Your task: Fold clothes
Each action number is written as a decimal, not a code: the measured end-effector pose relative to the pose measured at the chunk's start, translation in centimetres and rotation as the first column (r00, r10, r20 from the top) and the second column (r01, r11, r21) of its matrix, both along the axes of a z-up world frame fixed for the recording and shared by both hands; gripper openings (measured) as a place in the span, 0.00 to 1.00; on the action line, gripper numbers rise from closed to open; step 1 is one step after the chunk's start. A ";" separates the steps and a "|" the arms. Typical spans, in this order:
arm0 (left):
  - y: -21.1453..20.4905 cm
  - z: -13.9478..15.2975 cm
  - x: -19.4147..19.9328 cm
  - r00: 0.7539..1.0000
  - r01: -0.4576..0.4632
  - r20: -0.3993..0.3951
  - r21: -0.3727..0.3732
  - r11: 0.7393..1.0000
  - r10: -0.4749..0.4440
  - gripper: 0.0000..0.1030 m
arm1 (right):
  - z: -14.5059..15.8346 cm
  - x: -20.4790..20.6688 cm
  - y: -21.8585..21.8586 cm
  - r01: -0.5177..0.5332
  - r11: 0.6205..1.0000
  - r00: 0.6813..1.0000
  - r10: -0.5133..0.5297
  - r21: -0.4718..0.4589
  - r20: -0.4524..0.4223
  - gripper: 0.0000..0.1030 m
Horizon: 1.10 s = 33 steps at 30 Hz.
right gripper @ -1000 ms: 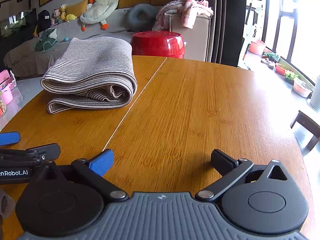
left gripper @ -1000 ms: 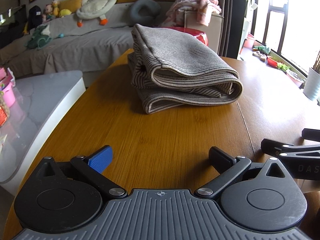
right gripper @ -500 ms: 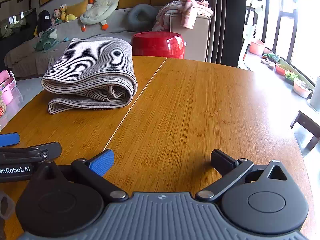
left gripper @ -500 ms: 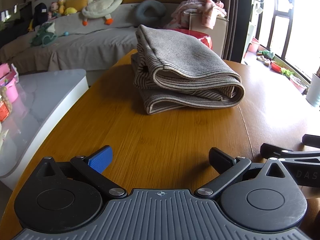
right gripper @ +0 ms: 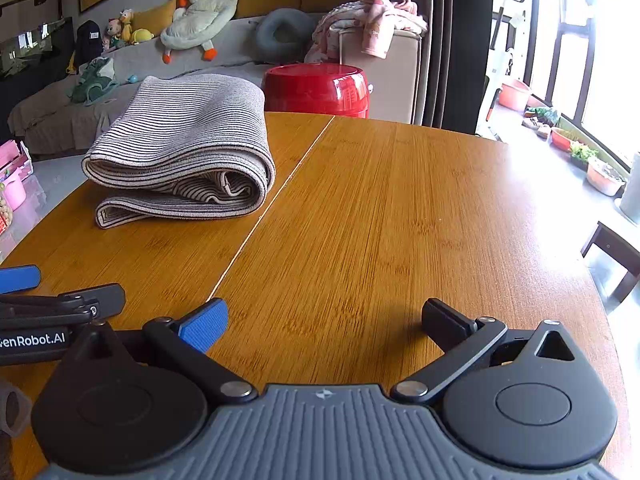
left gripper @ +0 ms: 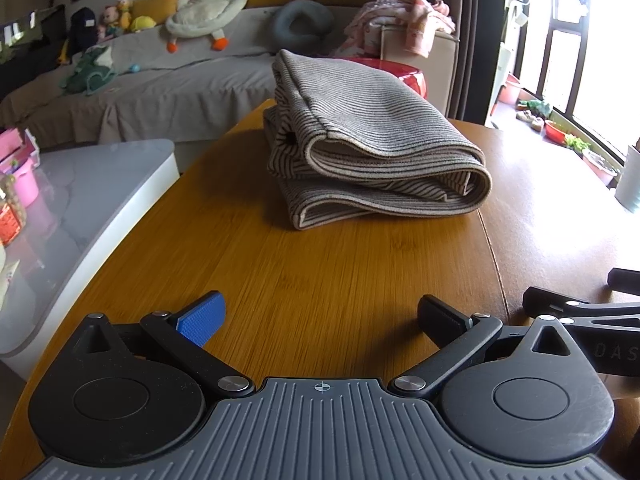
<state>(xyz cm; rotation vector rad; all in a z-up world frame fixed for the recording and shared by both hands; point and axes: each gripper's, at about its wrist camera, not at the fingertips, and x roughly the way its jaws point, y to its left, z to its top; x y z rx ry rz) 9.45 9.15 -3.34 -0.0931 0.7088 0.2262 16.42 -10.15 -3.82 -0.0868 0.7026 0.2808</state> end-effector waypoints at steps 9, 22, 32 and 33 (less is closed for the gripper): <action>0.0 0.0 -0.1 1.000 -0.002 0.003 -0.004 1.000 0.002 1.00 | 0.0 -0.1 0.0 -0.001 1.000 1.000 0.001 0.001 0.000 1.00; 0.1 0.1 -0.1 1.000 -0.001 0.004 -0.006 1.000 0.001 1.00 | 0.0 -0.1 0.0 0.000 1.000 1.000 0.000 0.001 0.000 1.00; 0.1 0.1 -0.1 1.000 -0.001 0.005 -0.008 1.000 0.001 1.00 | 0.0 0.0 0.0 0.000 1.000 1.000 0.000 0.001 0.000 1.00; 0.1 0.1 -0.1 1.000 -0.001 0.005 -0.008 1.000 0.001 1.00 | 0.0 0.0 0.0 -0.001 1.000 1.000 0.001 0.001 0.000 1.00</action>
